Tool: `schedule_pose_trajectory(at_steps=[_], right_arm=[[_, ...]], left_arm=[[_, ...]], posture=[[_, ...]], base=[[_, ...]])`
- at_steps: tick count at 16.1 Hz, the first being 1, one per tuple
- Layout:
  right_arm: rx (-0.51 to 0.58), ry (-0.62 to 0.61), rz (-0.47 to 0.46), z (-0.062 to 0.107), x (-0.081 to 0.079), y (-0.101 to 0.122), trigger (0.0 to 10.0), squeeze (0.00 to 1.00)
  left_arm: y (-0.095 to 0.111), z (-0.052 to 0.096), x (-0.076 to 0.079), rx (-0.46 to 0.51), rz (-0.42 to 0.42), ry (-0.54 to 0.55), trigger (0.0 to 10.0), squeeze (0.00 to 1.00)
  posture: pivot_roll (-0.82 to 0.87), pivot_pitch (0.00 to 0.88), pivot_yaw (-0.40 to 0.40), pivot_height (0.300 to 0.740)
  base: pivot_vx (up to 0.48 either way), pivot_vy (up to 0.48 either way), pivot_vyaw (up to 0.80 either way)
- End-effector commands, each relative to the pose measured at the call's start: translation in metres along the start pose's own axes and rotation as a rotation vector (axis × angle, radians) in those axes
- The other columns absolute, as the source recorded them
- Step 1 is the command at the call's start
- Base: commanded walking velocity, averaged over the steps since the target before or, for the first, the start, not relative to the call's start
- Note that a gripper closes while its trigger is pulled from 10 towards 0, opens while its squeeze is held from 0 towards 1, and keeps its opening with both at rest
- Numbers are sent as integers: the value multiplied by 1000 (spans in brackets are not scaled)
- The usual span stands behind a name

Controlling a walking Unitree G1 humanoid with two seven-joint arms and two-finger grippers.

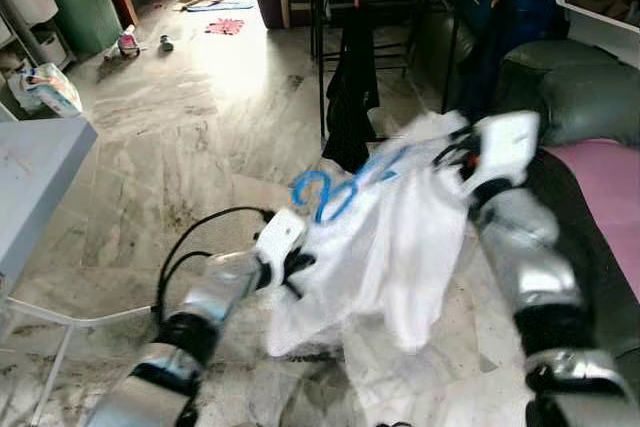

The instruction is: Hang hanger

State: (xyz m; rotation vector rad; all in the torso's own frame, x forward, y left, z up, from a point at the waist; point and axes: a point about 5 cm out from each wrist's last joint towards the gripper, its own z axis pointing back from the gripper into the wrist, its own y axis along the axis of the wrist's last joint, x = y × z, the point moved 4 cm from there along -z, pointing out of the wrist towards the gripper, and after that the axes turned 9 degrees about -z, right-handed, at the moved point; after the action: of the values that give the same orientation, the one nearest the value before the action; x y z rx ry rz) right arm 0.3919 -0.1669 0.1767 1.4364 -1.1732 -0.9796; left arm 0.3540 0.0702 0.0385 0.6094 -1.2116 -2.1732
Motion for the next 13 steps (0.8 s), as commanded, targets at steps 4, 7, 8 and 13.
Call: schedule_pose_trajectory(at_steps=[4,7,8,13], right_arm=[[-56,103,-19,12,-36,-16,0,0],[-135,222,-64,27,-66,-36,0,0],[-165,269,-78,33,-74,-41,0,0],[-374,538,-63,78,-101,-73,0,0]], left_arm=[[31,-5,-7,99,165,65,0,0],[36,-7,-5,108,185,64,0,0],[35,-7,-5,107,196,67,0,0],[35,-5,-12,104,227,102,0,0]], posture=[[-41,42,8,740],[-39,41,6,740],[-38,42,5,740],[-36,38,-9,740]], base=[[0,0,0],[0,0,0],[0,0,0],[0,0,0]])
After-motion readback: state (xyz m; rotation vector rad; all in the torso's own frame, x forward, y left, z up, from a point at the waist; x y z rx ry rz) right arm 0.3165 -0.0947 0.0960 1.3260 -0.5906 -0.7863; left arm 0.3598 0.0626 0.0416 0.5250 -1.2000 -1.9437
